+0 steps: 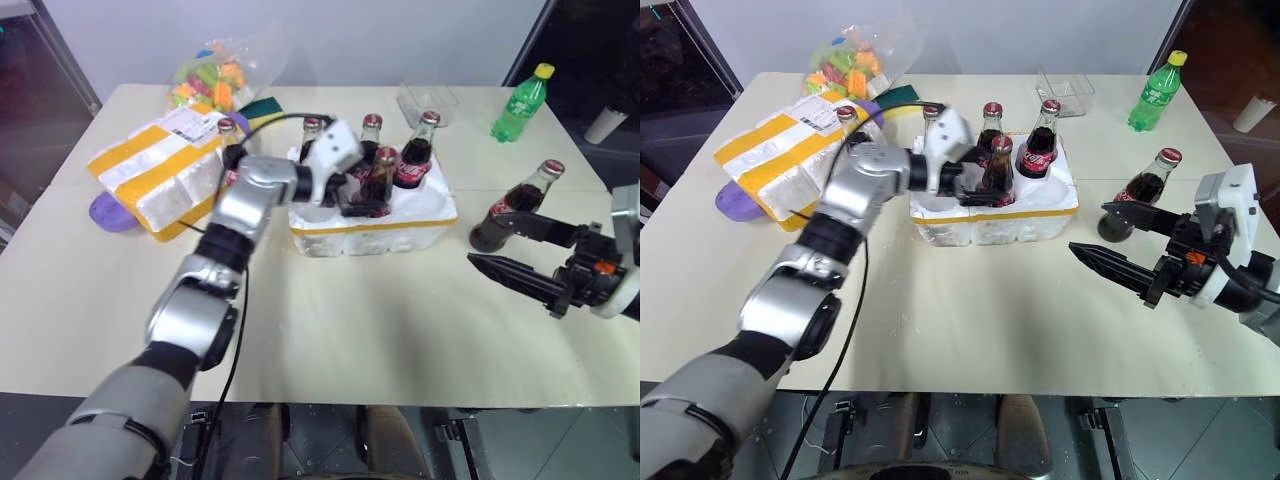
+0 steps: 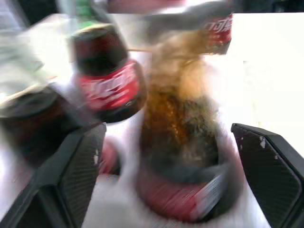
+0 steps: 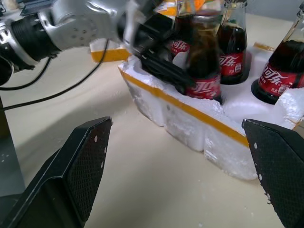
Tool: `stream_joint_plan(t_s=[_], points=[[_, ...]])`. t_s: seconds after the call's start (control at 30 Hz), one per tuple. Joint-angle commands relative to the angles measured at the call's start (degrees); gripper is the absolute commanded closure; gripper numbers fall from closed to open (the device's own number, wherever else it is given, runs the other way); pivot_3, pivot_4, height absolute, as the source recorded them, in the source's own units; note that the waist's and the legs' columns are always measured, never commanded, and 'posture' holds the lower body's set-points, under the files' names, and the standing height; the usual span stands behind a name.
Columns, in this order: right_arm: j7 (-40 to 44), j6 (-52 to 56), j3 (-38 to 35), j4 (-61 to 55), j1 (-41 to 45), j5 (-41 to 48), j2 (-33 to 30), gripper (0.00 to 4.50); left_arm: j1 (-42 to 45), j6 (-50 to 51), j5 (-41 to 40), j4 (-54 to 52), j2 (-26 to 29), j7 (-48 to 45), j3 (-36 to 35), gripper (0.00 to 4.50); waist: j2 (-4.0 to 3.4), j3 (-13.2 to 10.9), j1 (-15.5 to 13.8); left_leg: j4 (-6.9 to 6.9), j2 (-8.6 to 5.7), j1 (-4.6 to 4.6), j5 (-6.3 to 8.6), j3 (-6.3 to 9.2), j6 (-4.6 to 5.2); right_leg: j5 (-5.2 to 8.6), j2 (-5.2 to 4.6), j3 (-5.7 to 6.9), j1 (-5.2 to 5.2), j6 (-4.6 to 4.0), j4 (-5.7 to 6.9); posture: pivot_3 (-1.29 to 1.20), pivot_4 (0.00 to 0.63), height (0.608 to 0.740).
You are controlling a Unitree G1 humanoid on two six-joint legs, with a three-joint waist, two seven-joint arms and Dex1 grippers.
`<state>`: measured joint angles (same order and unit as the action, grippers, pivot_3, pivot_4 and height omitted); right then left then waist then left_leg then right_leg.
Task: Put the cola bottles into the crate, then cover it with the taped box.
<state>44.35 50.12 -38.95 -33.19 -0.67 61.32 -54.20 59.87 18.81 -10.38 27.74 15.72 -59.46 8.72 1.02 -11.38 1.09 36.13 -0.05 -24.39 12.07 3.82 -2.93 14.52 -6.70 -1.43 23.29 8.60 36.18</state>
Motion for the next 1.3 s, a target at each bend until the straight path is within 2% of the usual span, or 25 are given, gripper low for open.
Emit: stream_joint_plan(t_s=[0.03,0.1,0.17,0.27,0.33,0.43,0.57,0.8,1.07,1.23,1.27,1.3], points=[[0.1,-1.0,-0.3,-0.3,0.5,0.7,-0.6,0.00,-5.6,12.1,-11.5,-24.3,8.4,-2.3,-9.3,0.04,-0.01,0.0,0.0,0.00,0.00,0.00,0.00,0.01,0.00,0.00,0.00,0.00,0.00,0.00,0.01,0.00,0.150,0.739],[0.5,-1.1,0.1,-0.2,0.3,0.5,-0.6,0.00,-12.1,18.7,-17.6,-36.1,15.4,-3.0,-14.7,0.04,-0.06,0.0,0.2,-0.01,0.01,0.01,0.00,0.00,0.00,0.00,0.00,-0.01,-0.01,0.00,-0.01,0.00,0.150,0.739],[1.3,-1.4,0.6,0.5,0.3,0.1,-0.9,0.00,-18.4,24.1,-20.9,-43.3,20.9,-0.8,-19.9,0.04,-0.08,0.0,-0.1,0.00,0.01,0.06,0.00,0.00,0.00,0.01,0.00,-0.02,-0.07,-0.01,0.00,0.00,0.150,0.739],[2.6,-1.8,1.9,2.3,1.7,-0.6,-1.9,0.00,-25.4,29.2,-19.5,-46.2,24.7,7.6,-25.0,0.04,-0.07,0.0,-1.0,0.12,0.01,0.28,0.00,0.02,-0.01,0.02,-0.01,0.03,-0.43,-0.03,-0.06,0.00,0.150,0.739],[3.3,-1.9,2.8,3.6,2.9,-1.0,-2.6,0.00,-27.7,29.2,-16.4,-45.3,25.4,13.1,-25.0,0.04,-0.01,0.0,-1.6,0.24,0.00,0.41,0.00,0.01,-0.01,0.13,-0.01,0.03,-0.68,-0.26,-0.21,0.00,0.150,0.739],[4.3,-2.2,4.7,5.7,5.7,-1.7,-3.8,0.00,-26.5,26.9,-10.8,-39.6,22.8,22.3,-22.8,0.04,0.04,0.0,-1.9,0.45,0.00,0.42,0.01,0.02,-0.02,0.11,-0.01,0.04,-0.81,-0.31,-0.23,0.00,0.150,0.739],[4.8,-2.2,7.0,6.9,8.5,-2.4,-4.2,0.00,-22.1,24.2,-7.0,-32.2,17.6,28.7,-18.6,0.04,0.06,0.1,-1.8,0.45,-0.01,0.35,0.01,0.05,-0.02,0.10,-0.01,0.04,-0.78,-0.29,-0.24,0.00,0.150,0.739],[4.2,-1.2,7.3,6.2,9.5,-1.6,-3.8,0.00,-15.9,15.2,-2.9,-17.5,13.3,27.9,-12.3,0.04,0.05,0.1,-1.5,0.13,-0.02,0.29,0.00,0.03,-0.01,-0.02,0.02,0.04,-0.45,-0.05,-0.11,0.00,0.150,0.739],[2.5,-0.7,5.6,5.6,7.5,-1.3,-2.8,0.00,-4.4,2.7,2.5,8.0,7.8,29.4,-9.3,0.04,0.07,0.0,-1.8,0.13,-0.02,0.25,0.00,0.02,-0.01,-0.03,0.01,0.04,-0.47,-0.03,-0.16,0.00,0.150,0.739],[1.1,-0.9,5.1,4.8,6.7,-0.9,-2.3,0.00,0.7,-3.0,4.4,19.1,5.3,28.7,-9.0,0.04,0.08,0.0,-1.7,0.12,-0.03,0.20,0.00,0.03,-0.01,-0.03,0.01,0.05,-0.43,-0.02,-0.16,0.00,0.150,0.739],[0.9,-1.0,5.0,4.7,6.5,-0.9,-2.3,0.00,1.3,-3.4,4.3,20.3,5.2,28.5,-9.4,0.59,0.08,0.0,-1.7,0.11,-0.03,0.20,0.00,0.02,-0.01,-0.03,0.01,0.05,-0.41,-0.02,-0.16,0.00,0.150,0.739],[0.7,-1.0,4.8,4.5,6.3,-0.8,-2.2,0.00,1.6,-3.8,4.3,20.9,5.5,28.1,-9.6,0.91,0.07,0.0,-1.7,0.11,-0.03,0.20,0.00,0.03,-0.01,-0.03,0.01,0.05,-0.41,-0.02,-0.16,0.00,0.150,0.739]])
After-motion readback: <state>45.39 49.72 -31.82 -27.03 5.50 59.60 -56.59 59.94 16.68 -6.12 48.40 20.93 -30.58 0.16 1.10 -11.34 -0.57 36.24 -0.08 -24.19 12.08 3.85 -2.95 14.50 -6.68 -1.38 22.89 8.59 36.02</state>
